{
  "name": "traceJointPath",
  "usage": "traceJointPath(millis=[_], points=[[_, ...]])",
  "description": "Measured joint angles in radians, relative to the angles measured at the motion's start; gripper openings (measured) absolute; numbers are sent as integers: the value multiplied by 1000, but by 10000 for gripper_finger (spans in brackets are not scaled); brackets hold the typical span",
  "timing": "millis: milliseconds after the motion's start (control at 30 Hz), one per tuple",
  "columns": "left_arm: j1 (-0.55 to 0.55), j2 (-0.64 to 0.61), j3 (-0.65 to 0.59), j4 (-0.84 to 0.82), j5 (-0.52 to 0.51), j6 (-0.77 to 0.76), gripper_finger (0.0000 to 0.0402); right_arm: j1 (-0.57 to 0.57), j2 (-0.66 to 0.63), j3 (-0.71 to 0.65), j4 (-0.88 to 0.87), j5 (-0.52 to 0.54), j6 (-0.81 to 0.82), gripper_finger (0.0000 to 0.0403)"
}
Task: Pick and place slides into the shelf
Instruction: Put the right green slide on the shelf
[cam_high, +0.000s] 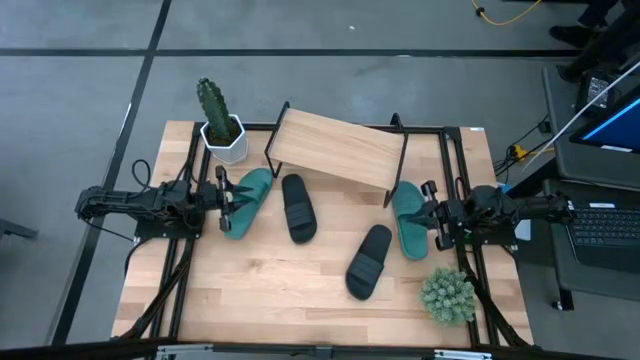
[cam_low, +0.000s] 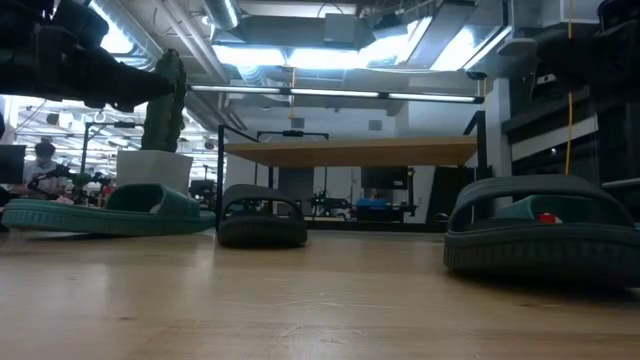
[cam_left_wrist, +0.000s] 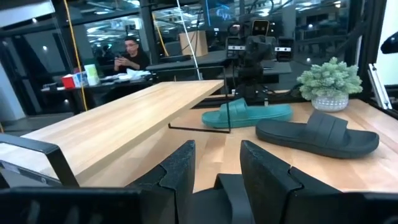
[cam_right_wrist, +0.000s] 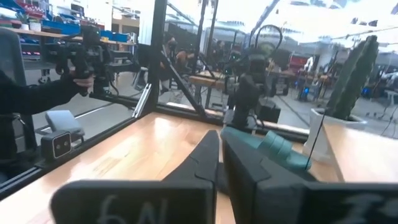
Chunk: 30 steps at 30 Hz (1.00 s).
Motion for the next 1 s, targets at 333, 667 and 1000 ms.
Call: traceJointPath(millis=[333,667,1000], points=[[0,0,0,0,7,-125,83,0,5,16,54,6,54,24],[0,0,7,-10,63,-121,3,0,97,180,-144,114,77,5],[0,0,70,-54,125,-96,1,0,178,192,-150,113,64,2]])
